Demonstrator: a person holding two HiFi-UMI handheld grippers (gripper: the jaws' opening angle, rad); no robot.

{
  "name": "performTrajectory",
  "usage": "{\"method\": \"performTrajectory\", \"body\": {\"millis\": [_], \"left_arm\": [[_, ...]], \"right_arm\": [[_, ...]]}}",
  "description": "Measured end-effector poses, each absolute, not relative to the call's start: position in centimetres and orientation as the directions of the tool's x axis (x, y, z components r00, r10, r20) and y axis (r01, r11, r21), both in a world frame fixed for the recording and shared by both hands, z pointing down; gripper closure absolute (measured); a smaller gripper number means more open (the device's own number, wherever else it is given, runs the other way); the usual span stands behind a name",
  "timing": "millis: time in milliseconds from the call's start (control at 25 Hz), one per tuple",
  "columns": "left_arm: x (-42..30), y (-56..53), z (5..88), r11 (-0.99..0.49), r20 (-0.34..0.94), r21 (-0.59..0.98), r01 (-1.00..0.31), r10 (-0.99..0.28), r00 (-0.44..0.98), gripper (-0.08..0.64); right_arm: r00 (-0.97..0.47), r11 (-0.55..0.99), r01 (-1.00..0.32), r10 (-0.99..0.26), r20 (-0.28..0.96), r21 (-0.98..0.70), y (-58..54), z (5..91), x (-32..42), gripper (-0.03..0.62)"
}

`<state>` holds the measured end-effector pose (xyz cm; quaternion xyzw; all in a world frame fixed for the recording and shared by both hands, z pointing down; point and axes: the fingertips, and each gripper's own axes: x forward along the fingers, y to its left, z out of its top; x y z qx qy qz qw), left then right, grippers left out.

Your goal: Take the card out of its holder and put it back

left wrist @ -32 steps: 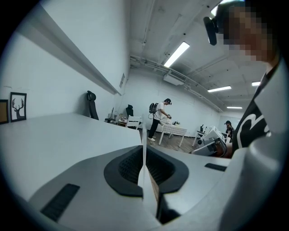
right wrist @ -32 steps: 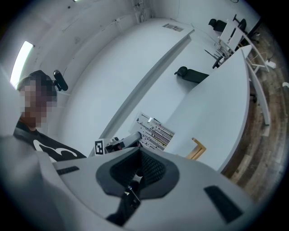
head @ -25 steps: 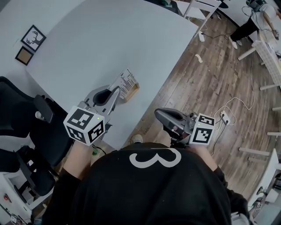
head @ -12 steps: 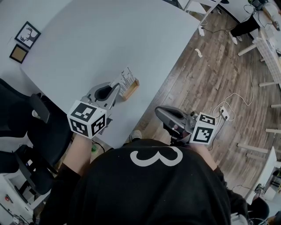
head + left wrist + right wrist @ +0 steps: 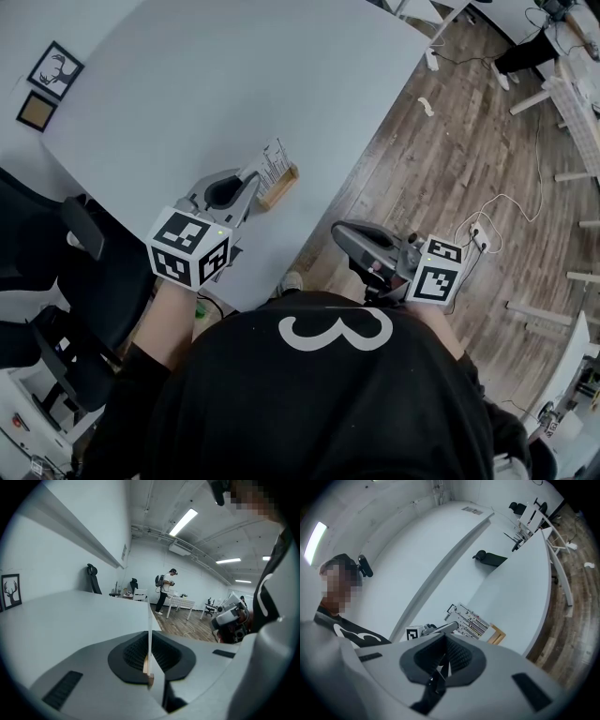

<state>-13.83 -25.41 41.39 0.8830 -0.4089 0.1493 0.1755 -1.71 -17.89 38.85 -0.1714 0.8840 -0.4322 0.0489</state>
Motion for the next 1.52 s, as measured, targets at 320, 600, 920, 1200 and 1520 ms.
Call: {"method": "performTrajectory", "body": {"millis": [320,600,920,1200,1520], "left_arm": [[-13.6,-25.4,42.5,-0.598,0.438,0.179,-0.781,-0.663,0.608,0.535],[-13.6,-25.3,44.0,-0.59,0.461,0.183,-0.786,-0.655,0.599,0.535],[-13.1,-24.9,46.2,-0.577,0.511,0.185,-0.796,-0.635,0.579,0.535],[-12.8,-24.7,47.2,-0.569,0.521,0.202,-0.798,-0.627,0.579,0.534],[-14.0,-24.4,45.8,-0.46,0.465,0.325,-0.826,-0.684,0.563,0.457]], "right_arm": [[-0.938,0.567,-0.258,-0.342,0.062,-0.782,-18.0,38.8,-1.9,0.581],[-0.941,0.566,-0.256,-0.333,0.066,-0.784,-18.2,38.7,-2.5,0.581],[-0.944,0.566,-0.248,-0.322,0.067,-0.786,-18.6,39.1,-2.8,0.581],[-0.95,0.57,-0.238,-0.306,0.065,-0.787,-18.7,39.1,-3.2,0.581],[-0.958,0.599,-0.209,-0.283,0.04,-0.773,-17.6,37.9,-2.4,0.581]]}}
